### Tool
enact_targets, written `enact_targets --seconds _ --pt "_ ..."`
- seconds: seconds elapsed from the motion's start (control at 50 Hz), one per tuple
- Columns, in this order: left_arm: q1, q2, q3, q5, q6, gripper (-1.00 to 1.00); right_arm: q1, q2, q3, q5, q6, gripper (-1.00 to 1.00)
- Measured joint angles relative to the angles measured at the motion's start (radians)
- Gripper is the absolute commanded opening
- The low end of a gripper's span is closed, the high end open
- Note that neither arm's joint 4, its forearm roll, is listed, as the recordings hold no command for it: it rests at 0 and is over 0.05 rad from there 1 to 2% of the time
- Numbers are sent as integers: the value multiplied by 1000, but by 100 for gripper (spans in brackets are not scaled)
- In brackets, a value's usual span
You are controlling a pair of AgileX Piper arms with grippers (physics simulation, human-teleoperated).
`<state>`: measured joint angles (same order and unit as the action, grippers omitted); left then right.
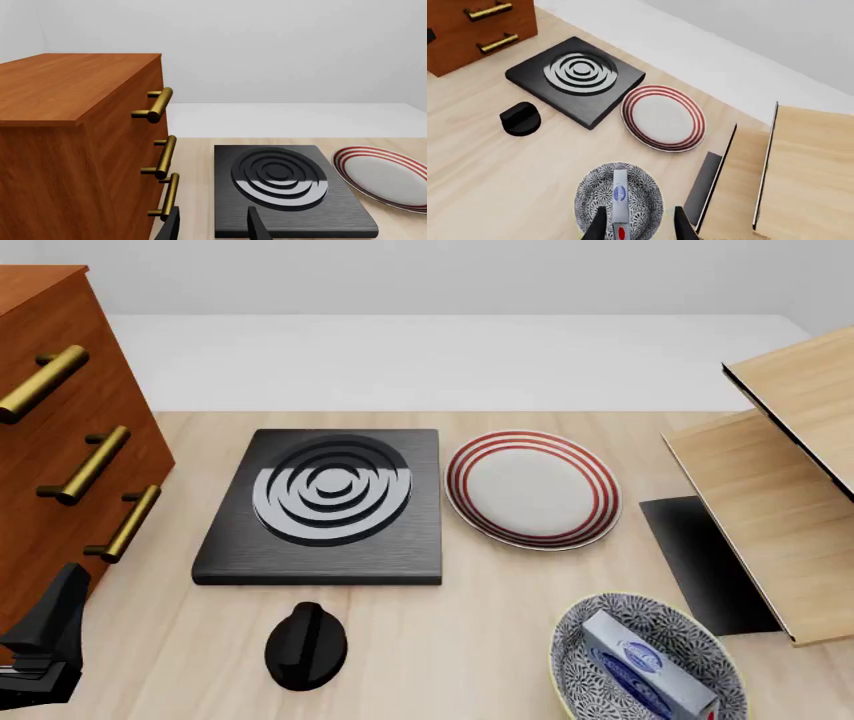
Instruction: Pick up the cream cheese and put it in the bowl.
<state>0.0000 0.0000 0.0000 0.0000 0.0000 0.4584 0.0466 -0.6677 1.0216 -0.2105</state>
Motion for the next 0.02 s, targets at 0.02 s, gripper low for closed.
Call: enact_targets --seconds 0.02 --pt "0 0 0 0 0 100 0 -4 -8 5 3 100"
